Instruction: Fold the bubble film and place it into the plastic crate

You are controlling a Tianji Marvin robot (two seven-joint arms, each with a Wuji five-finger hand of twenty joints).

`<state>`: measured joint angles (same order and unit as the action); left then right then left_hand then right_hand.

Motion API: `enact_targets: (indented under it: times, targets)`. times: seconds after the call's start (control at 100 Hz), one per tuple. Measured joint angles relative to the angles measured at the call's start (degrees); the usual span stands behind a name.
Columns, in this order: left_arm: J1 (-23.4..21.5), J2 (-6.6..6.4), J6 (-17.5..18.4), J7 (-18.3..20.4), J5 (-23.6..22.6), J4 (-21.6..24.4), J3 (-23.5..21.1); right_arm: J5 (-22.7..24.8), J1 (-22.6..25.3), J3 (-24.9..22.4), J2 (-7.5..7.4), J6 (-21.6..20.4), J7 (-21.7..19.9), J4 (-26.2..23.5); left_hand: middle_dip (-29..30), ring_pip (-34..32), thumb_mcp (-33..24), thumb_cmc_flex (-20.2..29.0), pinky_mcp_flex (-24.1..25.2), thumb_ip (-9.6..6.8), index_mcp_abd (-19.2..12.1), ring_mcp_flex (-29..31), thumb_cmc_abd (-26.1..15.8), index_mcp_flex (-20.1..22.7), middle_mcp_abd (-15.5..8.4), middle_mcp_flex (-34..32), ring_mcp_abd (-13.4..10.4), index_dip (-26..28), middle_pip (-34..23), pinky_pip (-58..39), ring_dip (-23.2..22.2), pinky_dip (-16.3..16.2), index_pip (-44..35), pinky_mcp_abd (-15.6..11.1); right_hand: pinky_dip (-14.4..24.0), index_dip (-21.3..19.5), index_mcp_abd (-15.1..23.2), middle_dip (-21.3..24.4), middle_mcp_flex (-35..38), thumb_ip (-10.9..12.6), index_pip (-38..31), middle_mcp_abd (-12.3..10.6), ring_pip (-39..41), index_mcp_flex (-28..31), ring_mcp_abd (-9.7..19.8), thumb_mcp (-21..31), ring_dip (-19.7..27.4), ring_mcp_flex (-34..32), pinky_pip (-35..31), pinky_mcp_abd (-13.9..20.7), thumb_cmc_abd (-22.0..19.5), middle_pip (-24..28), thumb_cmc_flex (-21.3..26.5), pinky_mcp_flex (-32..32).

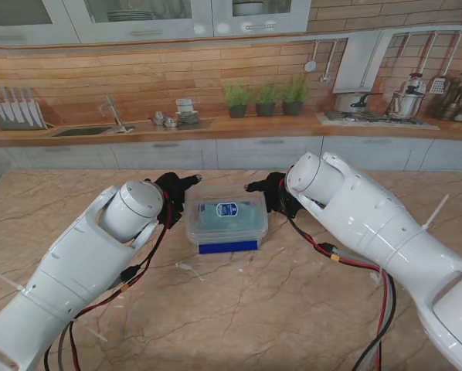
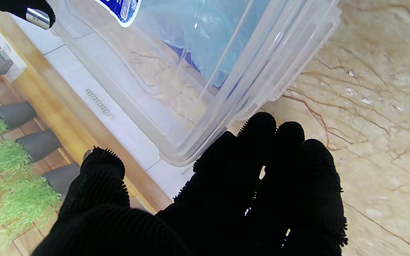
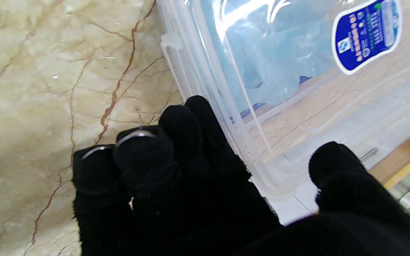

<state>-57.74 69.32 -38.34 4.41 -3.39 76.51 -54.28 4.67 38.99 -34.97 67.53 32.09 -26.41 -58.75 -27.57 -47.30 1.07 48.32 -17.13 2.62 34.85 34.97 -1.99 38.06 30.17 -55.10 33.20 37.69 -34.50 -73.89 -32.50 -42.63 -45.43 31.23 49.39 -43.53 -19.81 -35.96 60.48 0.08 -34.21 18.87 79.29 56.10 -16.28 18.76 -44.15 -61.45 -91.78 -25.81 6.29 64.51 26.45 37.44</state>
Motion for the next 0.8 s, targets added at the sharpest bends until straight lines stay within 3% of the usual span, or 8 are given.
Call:
enact_targets:
  times: [0.13,0.4,0.8]
  targets:
    - [1.87,0.21,-0.88,1.16,0.18,-2.19,1.43,-0.85,-1.05,0.87,1.51,-0.9,0.88,3.51,0.0,0.0,0.0,0.0,0.0,0.0,-0.17,0.0,0.0,0.0,-0.13,0.0,-0.12,-0.01,0.0,0.0,0.0,0.0,-0.03,-0.12,0.0,-0.46,0.09,-0.01,0.0,0.0,0.0,-0.03,0.01,0.0,0.01,0.0,0.0,0.0,0.0,0.0,0.0,0.0,0.0,0.0]
    - [4.84,1.35,-2.07,1.25,-0.18,-7.25,4.23,-1.76,-2.54,1.99,3.89,-2.71,1.19,9.19,0.0,0.0,0.0,0.0,0.48,0.0,-3.32,-0.04,0.0,0.05,-2.71,0.48,-0.61,-0.06,0.06,0.0,0.01,0.0,-0.6,-0.58,0.0,-1.47,0.76,-0.02,0.0,0.0,-0.07,-0.24,0.04,0.0,0.13,0.0,0.0,0.0,0.0,0.0,0.01,0.04,0.0,0.0]
    - [6.42,2.78,-2.71,0.07,-1.06,-11.13,5.8,-1.64,-2.02,1.66,4.53,-2.88,2.41,9.96,0.0,0.68,0.0,0.0,1.8,0.0,-5.64,-1.31,0.0,0.05,-4.36,1.45,-0.85,-0.31,1.05,0.02,0.01,0.0,-0.61,-1.09,0.0,-1.6,1.6,-0.02,0.01,0.0,-0.09,-0.52,0.05,-0.08,0.24,0.03,0.0,0.0,-0.01,0.0,0.02,0.13,0.0,0.0]
